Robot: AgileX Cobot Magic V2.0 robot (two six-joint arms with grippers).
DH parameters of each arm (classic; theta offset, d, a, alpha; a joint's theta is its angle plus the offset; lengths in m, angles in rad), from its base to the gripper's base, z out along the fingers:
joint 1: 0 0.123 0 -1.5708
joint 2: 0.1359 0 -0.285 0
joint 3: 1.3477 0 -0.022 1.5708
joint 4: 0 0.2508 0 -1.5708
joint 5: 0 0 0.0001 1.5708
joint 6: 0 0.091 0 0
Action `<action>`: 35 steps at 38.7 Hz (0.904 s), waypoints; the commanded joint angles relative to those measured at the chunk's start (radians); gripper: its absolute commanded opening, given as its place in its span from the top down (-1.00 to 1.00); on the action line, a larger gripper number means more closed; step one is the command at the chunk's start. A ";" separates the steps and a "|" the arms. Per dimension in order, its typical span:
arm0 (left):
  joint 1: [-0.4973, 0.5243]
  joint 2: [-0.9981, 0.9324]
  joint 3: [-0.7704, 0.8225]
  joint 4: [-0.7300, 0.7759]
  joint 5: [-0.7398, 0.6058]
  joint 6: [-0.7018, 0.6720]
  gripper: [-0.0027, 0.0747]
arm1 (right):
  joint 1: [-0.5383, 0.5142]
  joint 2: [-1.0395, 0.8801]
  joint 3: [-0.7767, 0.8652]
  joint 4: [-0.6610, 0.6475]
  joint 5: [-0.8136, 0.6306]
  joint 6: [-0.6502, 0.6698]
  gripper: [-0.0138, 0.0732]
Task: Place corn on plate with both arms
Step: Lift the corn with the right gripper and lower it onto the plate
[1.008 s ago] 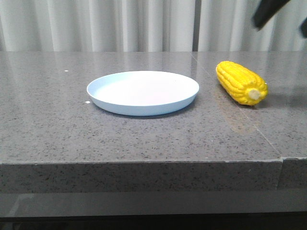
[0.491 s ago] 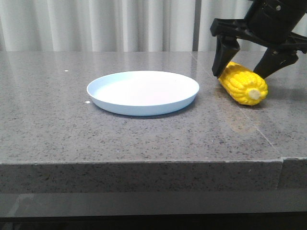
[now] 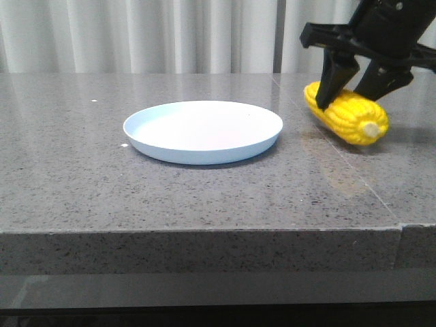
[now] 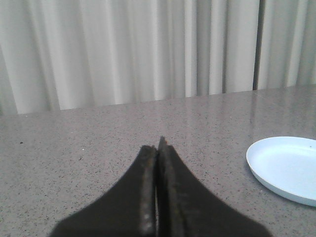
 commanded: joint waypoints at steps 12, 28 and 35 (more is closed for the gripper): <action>0.005 0.013 -0.024 0.003 -0.084 0.000 0.98 | 0.057 -0.118 -0.108 0.204 -0.061 -0.003 0.62; 0.005 0.013 -0.024 0.003 -0.084 0.000 0.98 | 0.228 0.022 -0.123 0.307 -0.173 -0.003 0.62; 0.005 0.013 -0.024 0.003 -0.084 0.000 0.98 | 0.228 0.074 -0.123 0.357 -0.186 -0.003 0.57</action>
